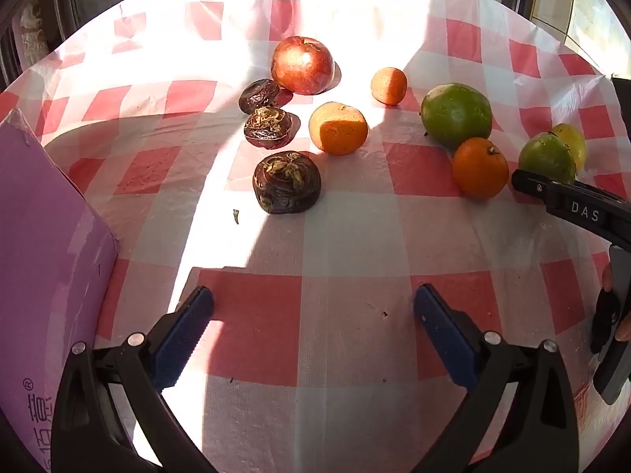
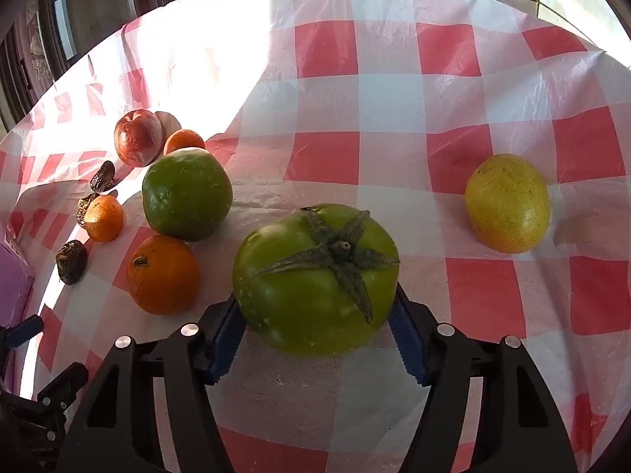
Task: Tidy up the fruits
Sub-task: 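Grasp a brown date with the left tool while the right holds a green tomato, then carry the date and the green tomato over the white box with both tools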
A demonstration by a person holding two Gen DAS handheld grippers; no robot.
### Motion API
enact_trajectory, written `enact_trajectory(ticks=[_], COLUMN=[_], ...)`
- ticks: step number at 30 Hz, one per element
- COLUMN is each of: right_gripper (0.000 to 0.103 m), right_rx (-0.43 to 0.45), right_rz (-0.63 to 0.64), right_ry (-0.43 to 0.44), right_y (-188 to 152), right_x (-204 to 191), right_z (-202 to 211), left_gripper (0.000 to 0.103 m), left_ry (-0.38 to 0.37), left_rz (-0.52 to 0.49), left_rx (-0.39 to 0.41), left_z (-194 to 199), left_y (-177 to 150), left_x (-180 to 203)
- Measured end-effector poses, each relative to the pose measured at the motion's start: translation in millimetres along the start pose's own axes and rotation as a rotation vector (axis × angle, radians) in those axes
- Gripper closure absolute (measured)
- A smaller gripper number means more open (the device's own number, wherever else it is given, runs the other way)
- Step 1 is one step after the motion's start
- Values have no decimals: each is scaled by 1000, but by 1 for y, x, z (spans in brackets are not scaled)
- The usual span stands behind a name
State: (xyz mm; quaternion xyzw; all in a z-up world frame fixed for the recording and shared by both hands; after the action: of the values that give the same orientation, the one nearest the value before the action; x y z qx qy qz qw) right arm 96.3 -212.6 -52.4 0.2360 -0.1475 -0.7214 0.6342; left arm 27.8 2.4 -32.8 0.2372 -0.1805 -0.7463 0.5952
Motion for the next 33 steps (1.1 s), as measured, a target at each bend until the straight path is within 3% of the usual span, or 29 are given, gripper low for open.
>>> enact_trajectory(ticks=[3, 8, 11, 13, 15, 19, 20, 23, 25, 26, 28, 33], right_gripper=[37, 36, 35, 28, 23, 18, 19, 26, 38, 38, 38, 39], right_rx=[25, 75, 92, 90, 87, 81, 82, 88, 94, 96, 83, 25], right_rz=[2, 20, 22, 38, 52, 71, 66, 53, 41, 44, 37, -25], right_ry=[15, 22, 27, 34, 35, 15, 13, 13, 14, 9, 3, -23], right_y=[2, 9, 9, 9, 9, 9, 11, 12, 13, 12, 12, -7], right_x=[0, -1, -2, -2, -5, -12, -11, -9, -6, -7, -6, 1], right_z=[4, 11, 13, 12, 12, 9, 9, 11, 12, 13, 14, 28], left_gripper=[1, 2, 22, 41, 45, 45, 45, 45, 46, 47, 62, 63], left_ry=[47, 62, 45, 33, 33, 23, -53, -52, -40, -44, -83, -107], left_rz=[67, 86, 37, -4, -24, -10, 33, 40, 34, 27, 14, -57], left_rx=[-9, -13, 24, 50, 63, 52, -6, 6, 0, 2, 0, -19], left_z=[-15, -35, -34, -29, -29, -33, -36, -39, -38, -37, -29, -9], left_y=[19, 47, 55, 53, 62, 54, 44, 46, 47, 46, 46, 29], left_x=[-13, -28, -26, -18, 0, -3, -1, -4, -4, -4, 1, 4])
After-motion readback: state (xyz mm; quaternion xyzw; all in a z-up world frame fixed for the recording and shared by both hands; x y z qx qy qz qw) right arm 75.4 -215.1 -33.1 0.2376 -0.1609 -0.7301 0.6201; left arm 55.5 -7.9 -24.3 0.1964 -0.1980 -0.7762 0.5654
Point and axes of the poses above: each gripper's, at about its wrist camera, not at the fingertips, and z roughly against the way its jaws point, x to its right, y to its top, the point moved 4 cm from there along -z, roughly the way its jaws point, and after that the axes turned 13 degrees about -z, right-handed, at the moved point
